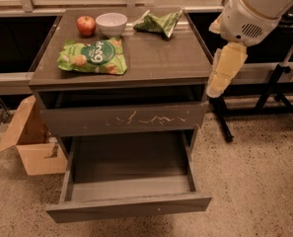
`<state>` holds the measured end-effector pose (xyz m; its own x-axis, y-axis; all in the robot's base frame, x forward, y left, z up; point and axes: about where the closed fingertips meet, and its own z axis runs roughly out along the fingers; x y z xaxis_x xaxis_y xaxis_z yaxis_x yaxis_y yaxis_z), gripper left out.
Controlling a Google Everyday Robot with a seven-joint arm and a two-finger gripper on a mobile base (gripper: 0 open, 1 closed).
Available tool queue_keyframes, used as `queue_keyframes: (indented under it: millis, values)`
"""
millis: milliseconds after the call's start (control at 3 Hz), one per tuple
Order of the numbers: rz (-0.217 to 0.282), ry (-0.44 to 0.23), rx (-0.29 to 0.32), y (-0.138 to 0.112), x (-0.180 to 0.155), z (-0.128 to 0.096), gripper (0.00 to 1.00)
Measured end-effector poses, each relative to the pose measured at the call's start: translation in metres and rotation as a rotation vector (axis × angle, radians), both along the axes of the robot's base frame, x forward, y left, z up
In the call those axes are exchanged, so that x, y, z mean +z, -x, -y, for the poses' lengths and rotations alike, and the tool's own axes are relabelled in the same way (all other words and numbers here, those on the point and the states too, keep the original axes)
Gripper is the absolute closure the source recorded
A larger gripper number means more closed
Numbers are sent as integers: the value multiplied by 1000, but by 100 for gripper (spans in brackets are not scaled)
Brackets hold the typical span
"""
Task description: Place green rice chip bag into middle drawer
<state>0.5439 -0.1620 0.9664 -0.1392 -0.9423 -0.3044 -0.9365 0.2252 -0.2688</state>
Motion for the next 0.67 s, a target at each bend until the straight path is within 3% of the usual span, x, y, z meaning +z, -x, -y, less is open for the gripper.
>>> queue_keyframes:
  millis: [333, 667]
  values:
    - [1, 5, 5, -2, -1, -3, 0]
    - [61, -19, 78, -45, 2, -46, 0]
